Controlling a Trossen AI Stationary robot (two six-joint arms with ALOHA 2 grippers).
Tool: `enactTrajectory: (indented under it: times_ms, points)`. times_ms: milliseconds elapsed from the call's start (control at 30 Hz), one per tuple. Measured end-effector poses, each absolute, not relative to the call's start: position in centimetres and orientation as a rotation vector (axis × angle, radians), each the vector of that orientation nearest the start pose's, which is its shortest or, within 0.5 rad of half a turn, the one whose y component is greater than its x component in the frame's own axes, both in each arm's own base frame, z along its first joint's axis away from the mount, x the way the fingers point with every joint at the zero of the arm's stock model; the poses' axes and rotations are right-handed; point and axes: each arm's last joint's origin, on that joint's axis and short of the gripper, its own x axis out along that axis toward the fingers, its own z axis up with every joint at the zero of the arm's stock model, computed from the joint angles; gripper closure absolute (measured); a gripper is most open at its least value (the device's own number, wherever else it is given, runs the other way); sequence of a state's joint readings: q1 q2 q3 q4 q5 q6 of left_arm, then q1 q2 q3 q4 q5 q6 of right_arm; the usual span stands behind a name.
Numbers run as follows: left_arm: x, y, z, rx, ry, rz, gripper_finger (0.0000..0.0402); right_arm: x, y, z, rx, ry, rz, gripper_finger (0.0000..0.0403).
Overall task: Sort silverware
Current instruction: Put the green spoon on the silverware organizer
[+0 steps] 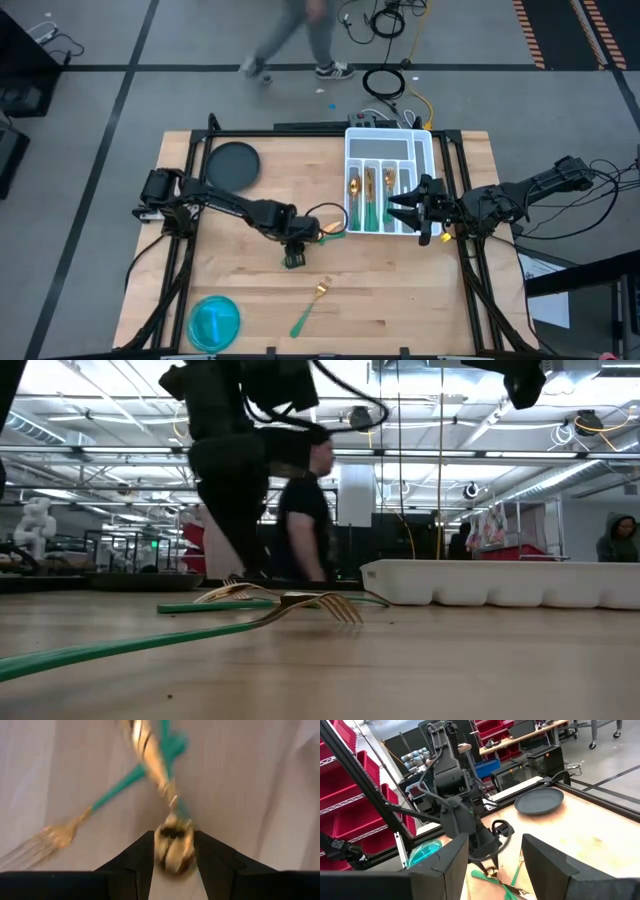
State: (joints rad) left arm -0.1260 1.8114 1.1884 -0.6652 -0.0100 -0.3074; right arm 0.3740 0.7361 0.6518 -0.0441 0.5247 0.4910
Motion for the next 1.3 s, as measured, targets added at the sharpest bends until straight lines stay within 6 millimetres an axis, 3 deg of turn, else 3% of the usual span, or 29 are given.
enactTrajectory:
  times_ms: [200,600,1000,1100,1300]
  points:
    - [34.5,-4.5,17.1,-0.145,1.206,0.171,0.0257,16.0,4.7,30.8,0.440,0.073,-0.178,0.0225]
    - [35.2,-4.6,17.4,-0.101,1.130,0.123,0.0257,16.0,4.7,30.9,0.463,0.064,-0.177,0.0225]
    - [35.5,-4.8,13.3,-0.079,1.259,0.102,0.0260,16.0,4.7,30.9,0.463,0.064,-0.177,0.0225]
    - [35.5,-4.8,13.0,-0.084,1.276,0.104,0.0285,16.0,4.7,30.9,0.467,0.064,-0.177,0.0225]
    - [35.8,-4.8,13.9,-0.078,1.286,0.090,0.0379,16.0,4.7,30.9,0.466,0.065,-0.178,0.0225]
